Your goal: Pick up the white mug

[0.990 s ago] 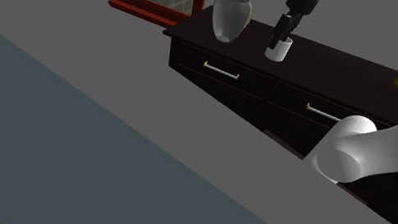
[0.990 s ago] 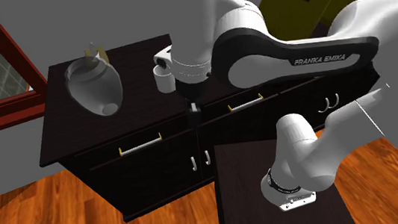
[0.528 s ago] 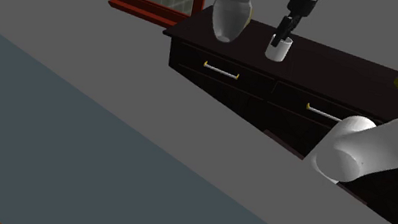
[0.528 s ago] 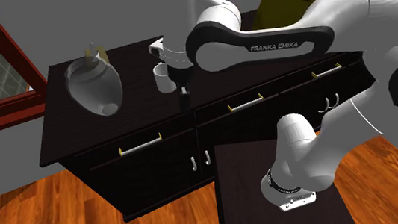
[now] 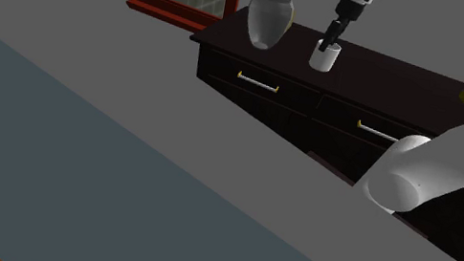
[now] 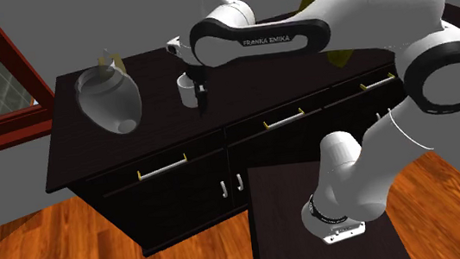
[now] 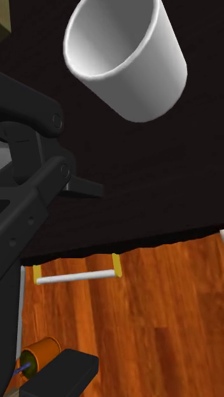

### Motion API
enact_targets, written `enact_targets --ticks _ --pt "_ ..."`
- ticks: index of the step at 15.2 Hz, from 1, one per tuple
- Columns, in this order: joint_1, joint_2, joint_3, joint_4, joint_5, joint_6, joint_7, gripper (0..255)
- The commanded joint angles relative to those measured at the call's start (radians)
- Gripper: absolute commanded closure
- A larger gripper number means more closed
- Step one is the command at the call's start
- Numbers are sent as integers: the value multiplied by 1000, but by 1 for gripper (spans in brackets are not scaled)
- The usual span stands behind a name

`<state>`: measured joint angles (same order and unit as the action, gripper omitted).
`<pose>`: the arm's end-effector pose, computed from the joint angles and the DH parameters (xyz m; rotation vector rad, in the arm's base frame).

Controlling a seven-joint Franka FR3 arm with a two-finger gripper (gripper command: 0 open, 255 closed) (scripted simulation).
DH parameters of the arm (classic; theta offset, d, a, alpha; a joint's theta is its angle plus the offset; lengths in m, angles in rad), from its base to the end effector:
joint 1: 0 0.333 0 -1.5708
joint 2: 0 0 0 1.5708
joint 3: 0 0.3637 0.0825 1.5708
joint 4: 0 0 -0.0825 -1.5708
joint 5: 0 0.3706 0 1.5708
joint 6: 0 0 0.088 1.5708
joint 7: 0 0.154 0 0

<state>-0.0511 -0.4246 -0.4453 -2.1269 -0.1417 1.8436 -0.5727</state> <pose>0.3508 -0.2421 0.5702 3.1120 0.2073 0.1749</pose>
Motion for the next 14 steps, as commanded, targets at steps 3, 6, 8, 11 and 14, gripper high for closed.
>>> enact_targets --ticks 3,6,8,11,14 --pt "5 126 -92 83 40 42 -116 0" --pt "6 239 -160 163 98 62 -212 0" --pt "1 322 -201 224 151 69 -281 0" --pt "-24 460 -249 328 250 65 -390 0" --pt "-39 497 -252 331 278 88 -418 0"
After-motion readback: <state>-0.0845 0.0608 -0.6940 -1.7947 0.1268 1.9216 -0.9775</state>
